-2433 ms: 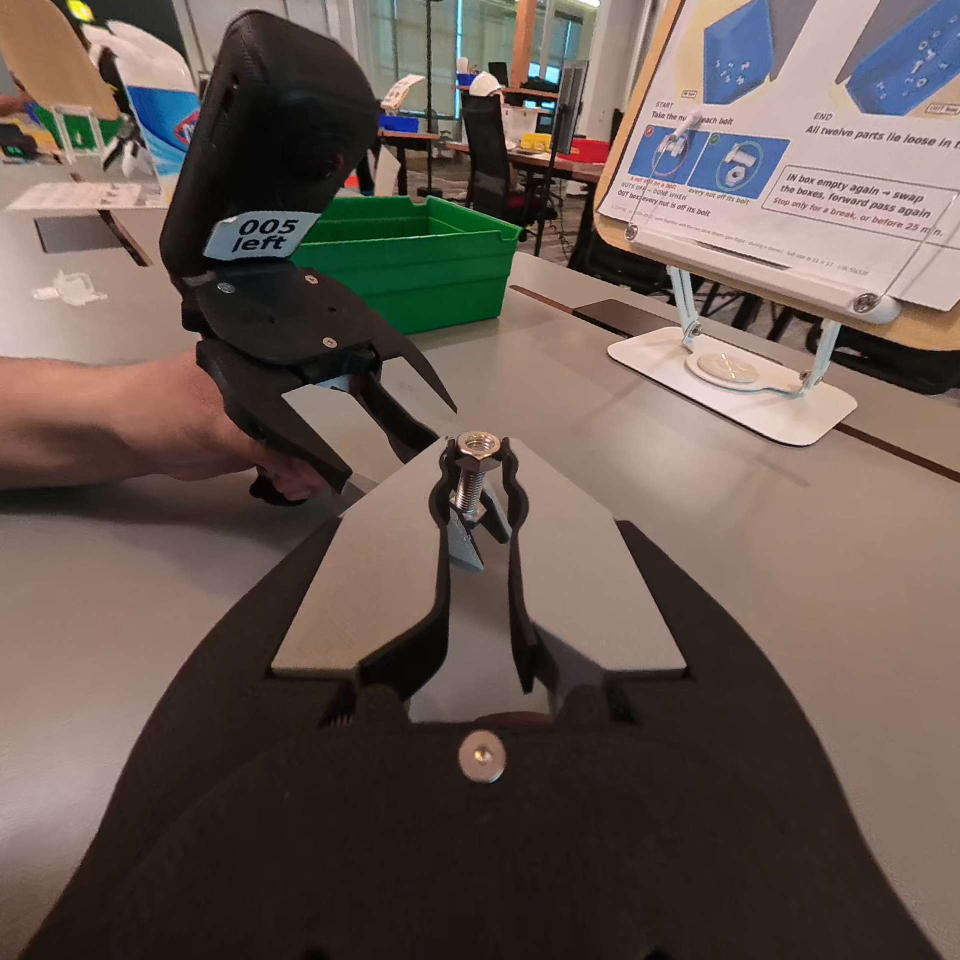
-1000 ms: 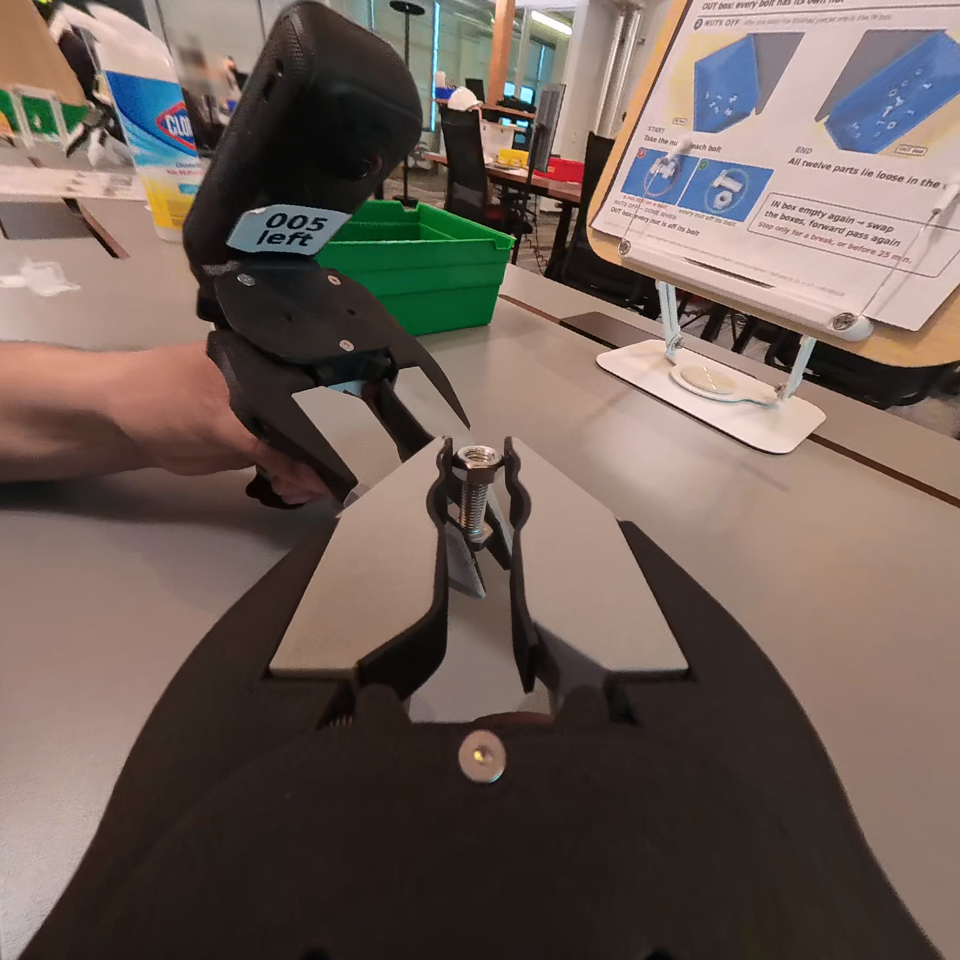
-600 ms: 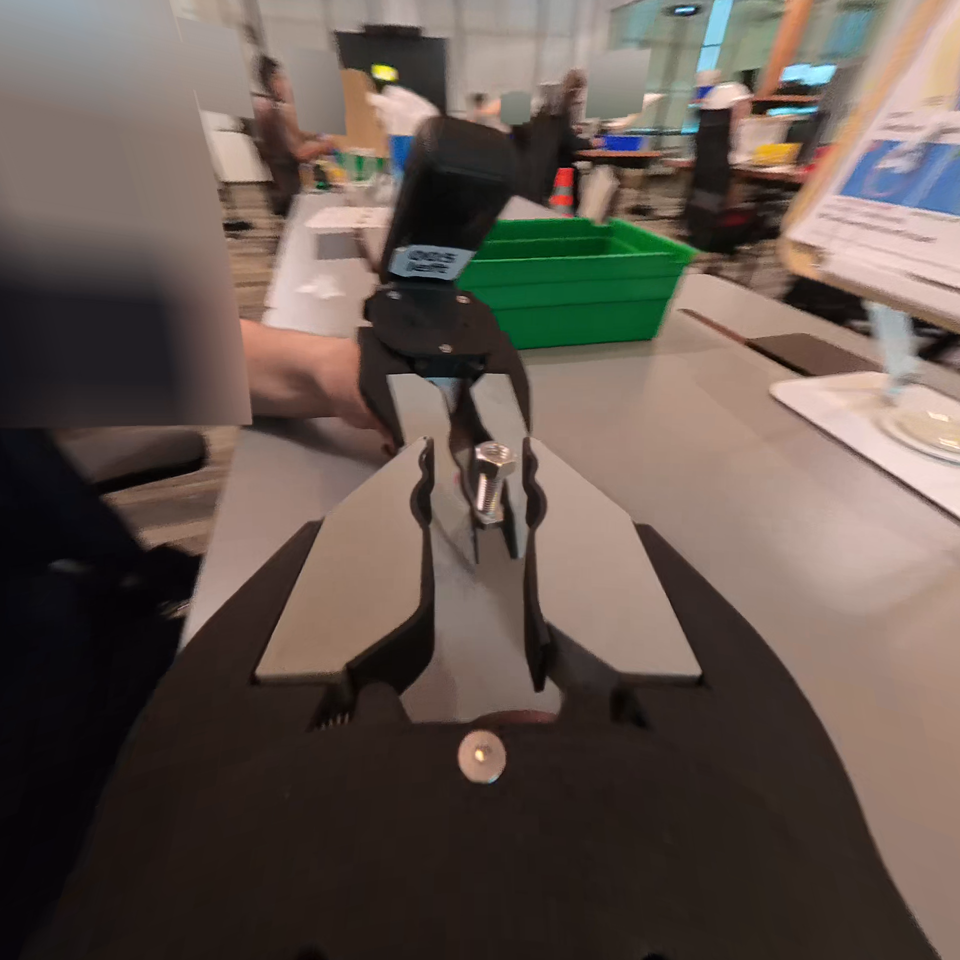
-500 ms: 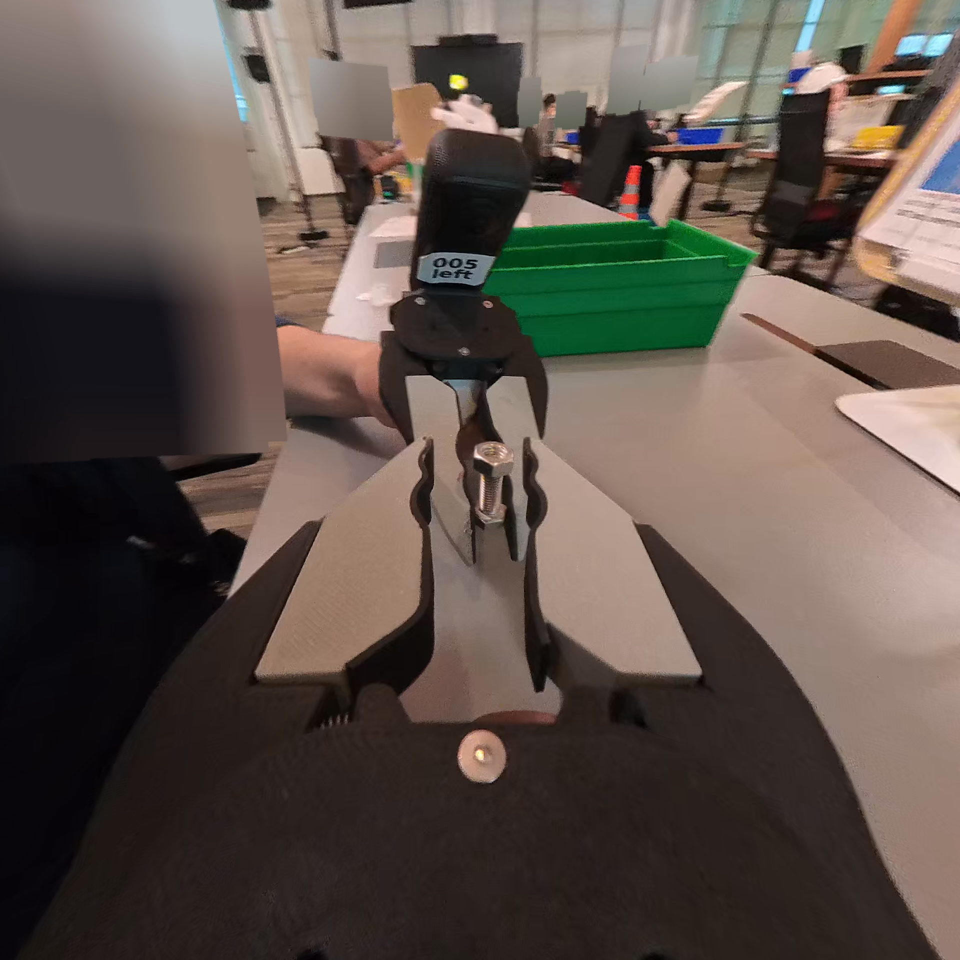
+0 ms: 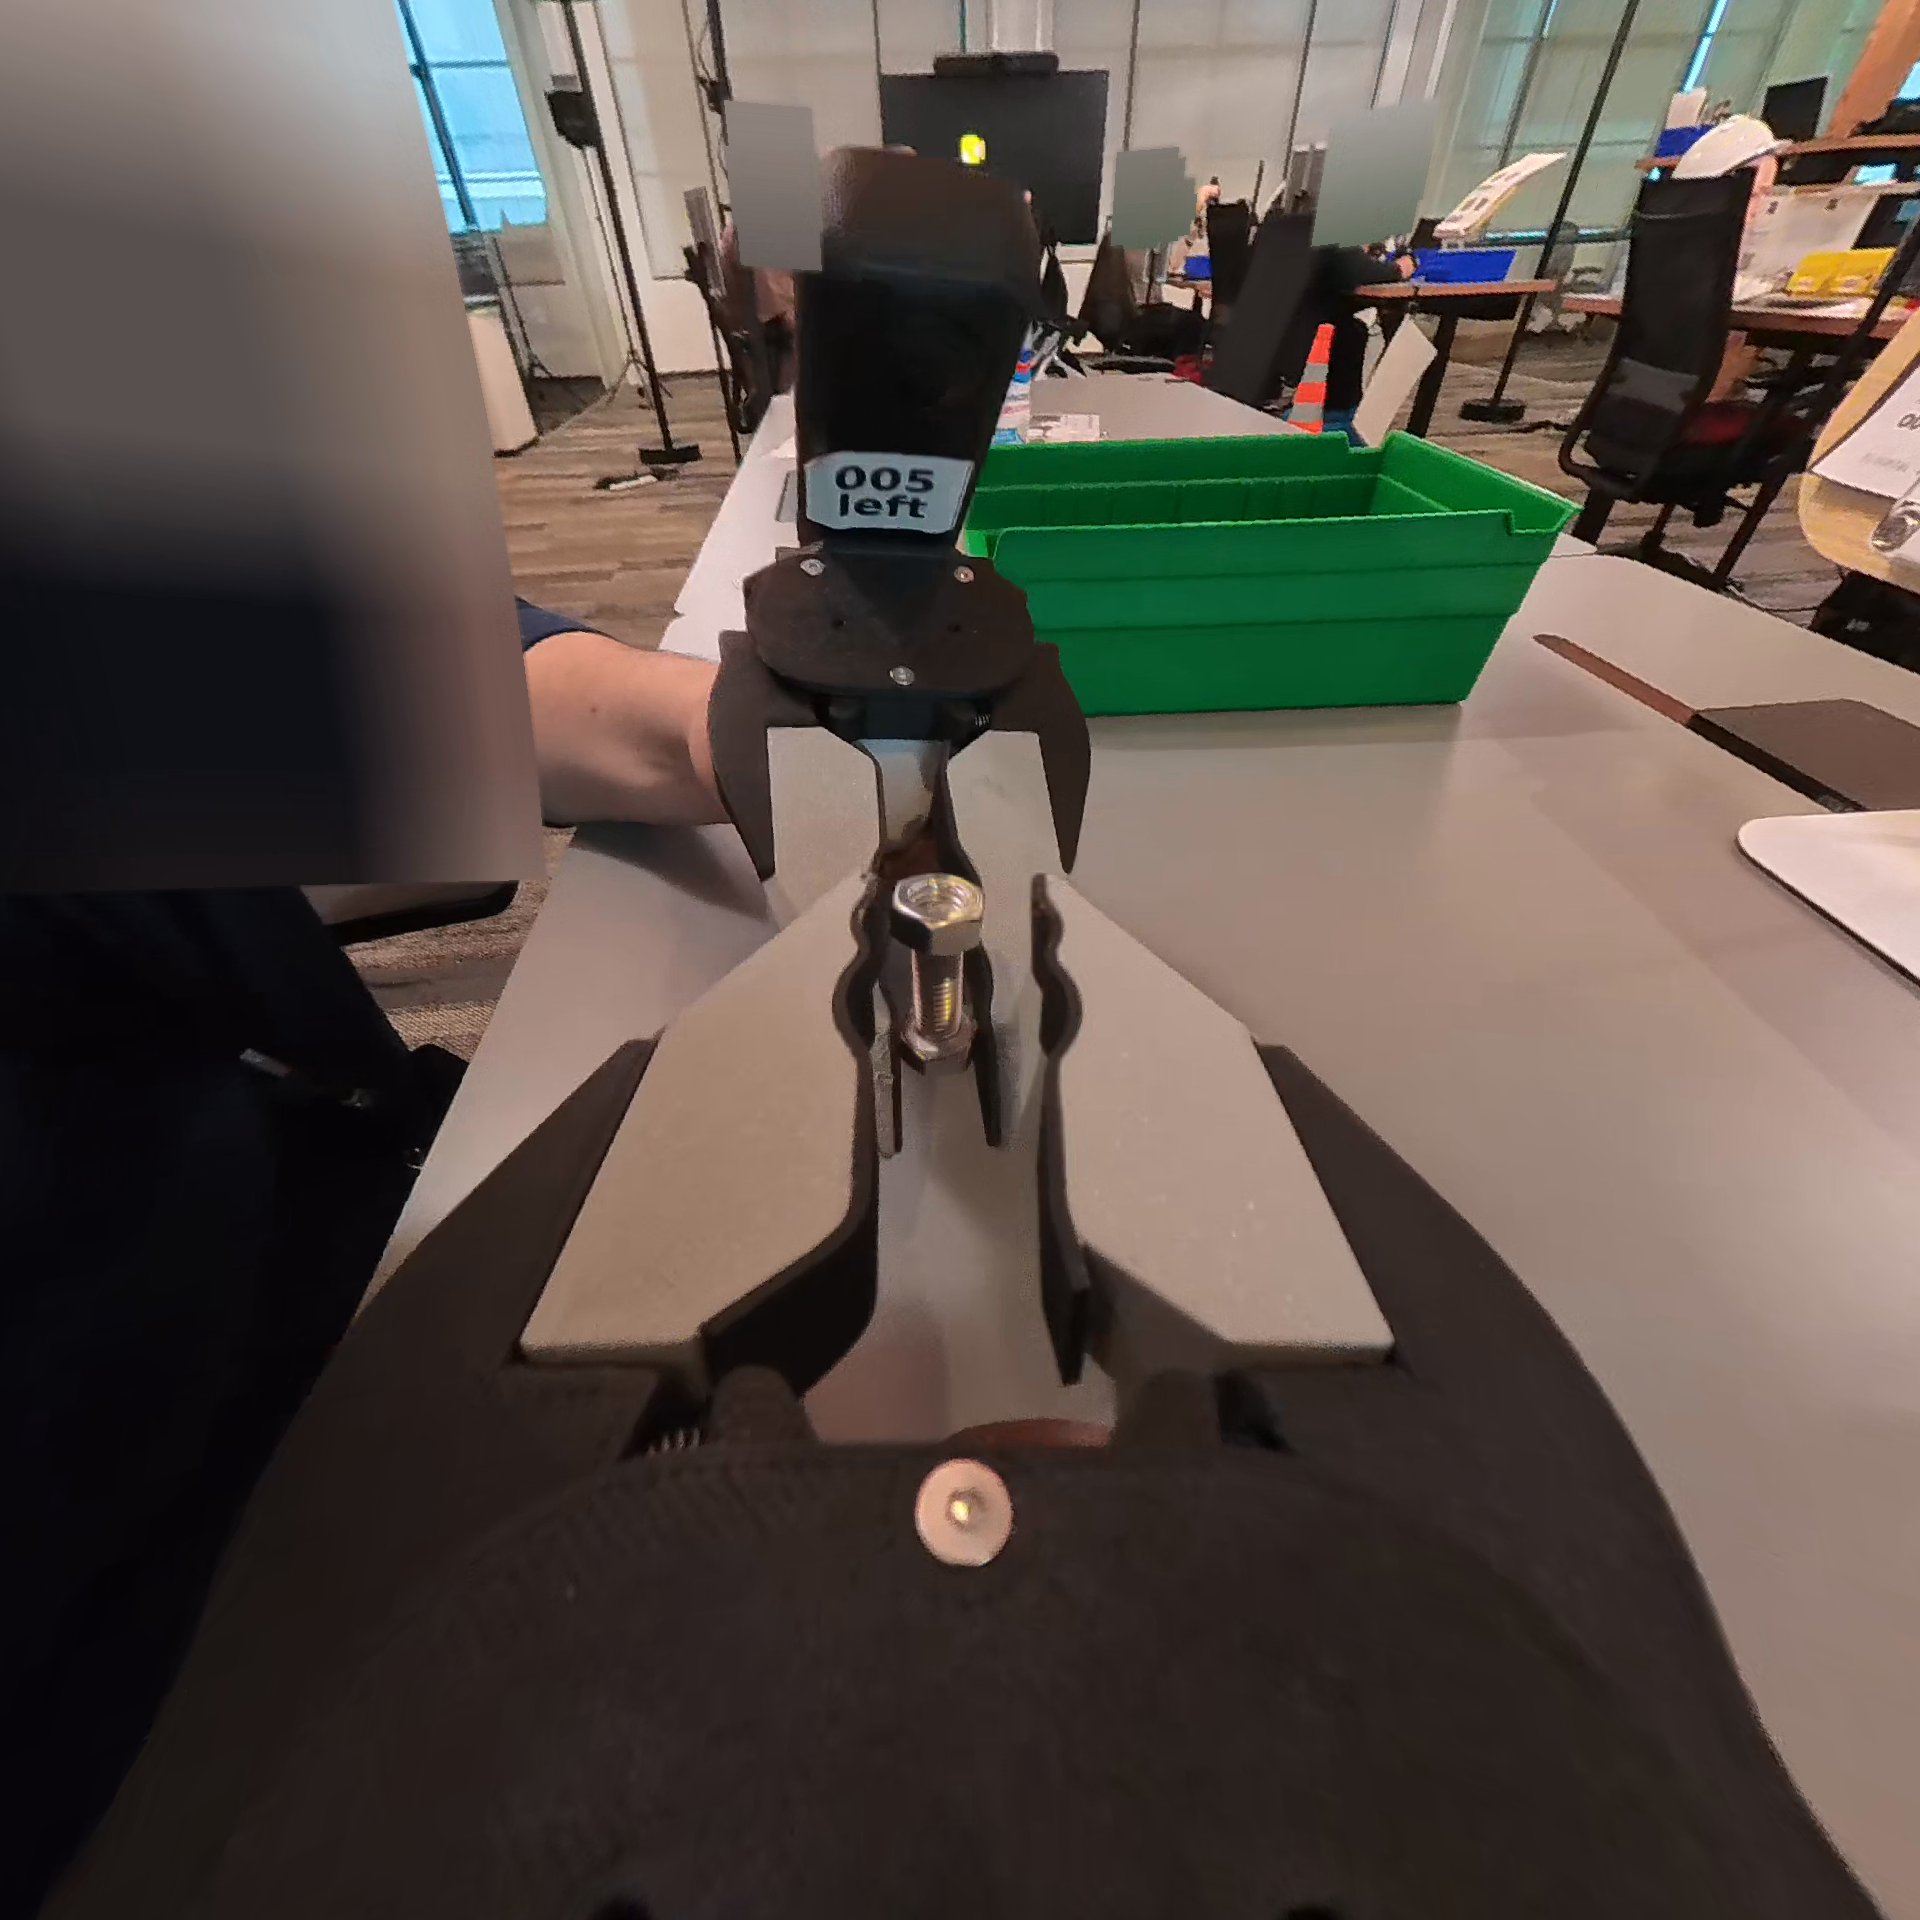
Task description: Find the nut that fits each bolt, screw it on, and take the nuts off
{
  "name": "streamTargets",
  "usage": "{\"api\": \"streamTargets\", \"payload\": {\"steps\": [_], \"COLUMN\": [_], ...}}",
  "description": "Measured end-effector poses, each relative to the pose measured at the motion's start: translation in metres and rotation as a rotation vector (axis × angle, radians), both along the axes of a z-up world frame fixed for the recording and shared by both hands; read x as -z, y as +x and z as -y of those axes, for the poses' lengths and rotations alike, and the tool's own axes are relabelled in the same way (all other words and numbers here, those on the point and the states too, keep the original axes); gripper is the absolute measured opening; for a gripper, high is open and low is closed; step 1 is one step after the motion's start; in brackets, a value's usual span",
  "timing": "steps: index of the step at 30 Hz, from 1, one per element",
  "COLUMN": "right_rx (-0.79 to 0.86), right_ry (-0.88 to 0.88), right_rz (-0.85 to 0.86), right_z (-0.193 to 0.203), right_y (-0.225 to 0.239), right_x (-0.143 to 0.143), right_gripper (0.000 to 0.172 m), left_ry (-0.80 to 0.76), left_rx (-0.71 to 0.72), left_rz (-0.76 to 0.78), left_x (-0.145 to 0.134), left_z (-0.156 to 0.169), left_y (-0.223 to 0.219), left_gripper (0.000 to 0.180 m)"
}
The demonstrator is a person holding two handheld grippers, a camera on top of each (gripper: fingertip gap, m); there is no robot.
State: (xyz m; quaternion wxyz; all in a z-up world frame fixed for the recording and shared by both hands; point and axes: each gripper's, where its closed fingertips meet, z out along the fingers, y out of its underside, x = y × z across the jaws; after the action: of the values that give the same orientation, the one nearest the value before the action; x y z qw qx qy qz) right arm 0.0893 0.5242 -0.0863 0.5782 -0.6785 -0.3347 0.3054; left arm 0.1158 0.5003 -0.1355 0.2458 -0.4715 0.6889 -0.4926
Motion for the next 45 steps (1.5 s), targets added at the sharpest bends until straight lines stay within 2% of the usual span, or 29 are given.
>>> {"api": "streamTargets", "payload": {"steps": [2, 4, 11, 23, 26, 29, 36, 41, 43, 45], "right_rx": [-0.002, -0.006, 0.100, 0.569, 0.634, 0.580, 0.265, 0.222, 0.196, 0.170], "right_ry": [0.000, 0.012, 0.034, 0.068, 0.090, 0.134, 0.089, 0.082, 0.073, 0.102], "right_rz": [-0.003, -0.001, 0.039, 0.050, 0.084, 0.129, 0.045, 0.052, 0.046, 0.057], "right_z": [0.001, 0.002, 0.000, -0.017, -0.016, -0.012, 0.005, 0.003, 0.003, 0.005], "right_y": [-0.001, -0.002, 0.001, 0.012, 0.011, 0.010, 0.007, 0.006, 0.003, 0.000], "right_x": [0.001, 0.000, 0.003, 0.015, 0.017, 0.013, -0.003, 0.000, 0.002, 0.001], "right_gripper": [0.026, 0.015, 0.014, 0.016, 0.016, 0.016, 0.022, 0.023, 0.015, 0.014], "left_ry": [0.007, 0.006, 0.047, 0.080, 0.079, 0.036, 0.035, 0.048, 0.053, 0.048], "left_rx": [-0.004, -0.010, -0.054, -0.192, -0.182, -0.142, -0.087, -0.060, -0.062, -0.036], "left_rz": [0.006, 0.008, -0.002, -0.048, -0.054, -0.038, 0.006, -0.001, -0.002, 0.002], "left_x": [-0.001, -0.002, 0.002, 0.013, 0.015, 0.010, -0.002, 0.000, 0.001, 0.000], "left_z": [-0.001, -0.001, -0.007, -0.022, -0.019, -0.013, -0.006, -0.002, -0.002, 0.000], "left_y": [0.000, 0.000, 0.003, 0.010, 0.011, 0.010, 0.006, 0.004, 0.004, 0.002], "left_gripper": [0.017, 0.017, 0.017, 0.017, 0.017, 0.017, 0.017, 0.017, 0.017, 0.017]}}
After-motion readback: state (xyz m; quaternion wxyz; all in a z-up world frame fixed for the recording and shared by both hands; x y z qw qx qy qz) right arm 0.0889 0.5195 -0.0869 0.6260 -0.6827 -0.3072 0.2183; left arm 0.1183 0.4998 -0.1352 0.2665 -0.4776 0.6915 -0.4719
